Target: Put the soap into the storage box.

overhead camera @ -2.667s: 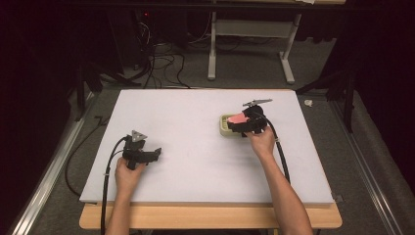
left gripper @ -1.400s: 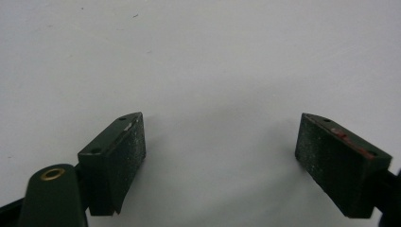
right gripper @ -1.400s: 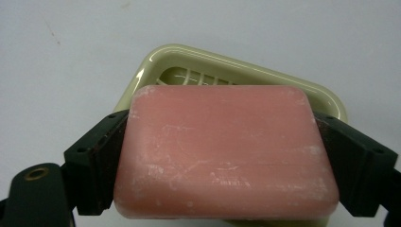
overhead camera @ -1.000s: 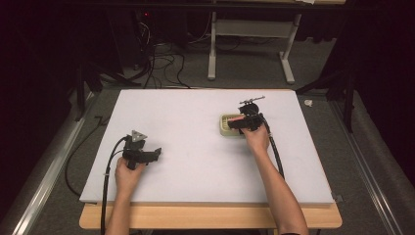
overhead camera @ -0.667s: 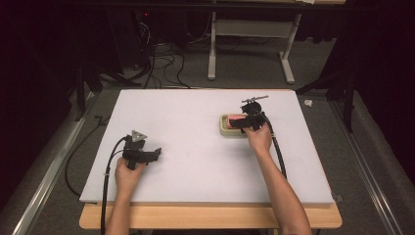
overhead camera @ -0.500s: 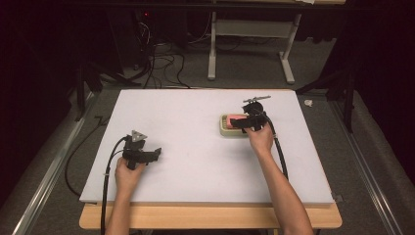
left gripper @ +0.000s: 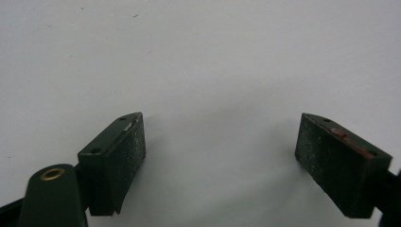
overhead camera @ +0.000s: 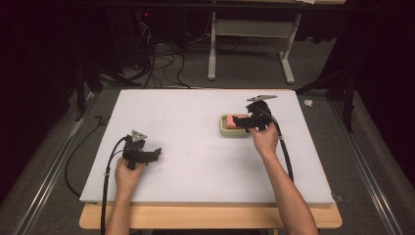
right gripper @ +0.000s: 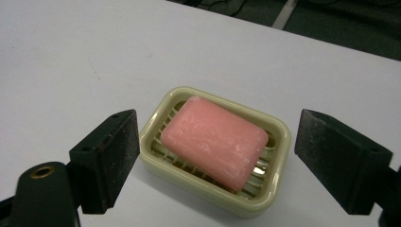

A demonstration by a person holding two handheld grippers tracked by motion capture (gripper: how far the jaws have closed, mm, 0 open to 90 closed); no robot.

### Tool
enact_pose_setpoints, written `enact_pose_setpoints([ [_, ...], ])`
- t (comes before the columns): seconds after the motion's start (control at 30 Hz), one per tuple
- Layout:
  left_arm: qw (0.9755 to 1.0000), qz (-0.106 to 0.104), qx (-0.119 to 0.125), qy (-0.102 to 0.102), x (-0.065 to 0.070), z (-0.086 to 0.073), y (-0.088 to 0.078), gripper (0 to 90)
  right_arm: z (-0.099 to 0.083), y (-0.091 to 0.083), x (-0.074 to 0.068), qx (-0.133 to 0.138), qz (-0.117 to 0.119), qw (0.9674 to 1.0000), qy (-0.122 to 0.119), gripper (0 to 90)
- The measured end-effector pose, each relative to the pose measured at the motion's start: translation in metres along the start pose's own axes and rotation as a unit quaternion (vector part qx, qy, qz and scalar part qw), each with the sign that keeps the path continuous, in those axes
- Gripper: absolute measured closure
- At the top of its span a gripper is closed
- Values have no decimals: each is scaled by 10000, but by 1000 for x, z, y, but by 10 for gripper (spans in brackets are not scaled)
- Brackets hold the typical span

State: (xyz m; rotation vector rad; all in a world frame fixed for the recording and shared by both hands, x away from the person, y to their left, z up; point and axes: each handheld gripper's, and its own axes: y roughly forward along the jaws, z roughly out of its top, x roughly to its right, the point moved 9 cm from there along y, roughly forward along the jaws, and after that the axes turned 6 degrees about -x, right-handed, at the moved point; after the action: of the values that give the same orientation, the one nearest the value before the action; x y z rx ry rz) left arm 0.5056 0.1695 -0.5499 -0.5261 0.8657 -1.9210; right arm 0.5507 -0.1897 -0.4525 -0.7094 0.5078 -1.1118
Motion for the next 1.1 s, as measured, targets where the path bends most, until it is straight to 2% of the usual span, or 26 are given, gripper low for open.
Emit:
enact_pose_setpoints([
  [0.7,10000,-2,1,-3,0,0,0,173,0,-27,4,240,-83,9996,-74,163],
  [1.1,10000,-4,-1,-3,0,0,0,173,-11,-38,10,319,-89,9994,-27,165],
])
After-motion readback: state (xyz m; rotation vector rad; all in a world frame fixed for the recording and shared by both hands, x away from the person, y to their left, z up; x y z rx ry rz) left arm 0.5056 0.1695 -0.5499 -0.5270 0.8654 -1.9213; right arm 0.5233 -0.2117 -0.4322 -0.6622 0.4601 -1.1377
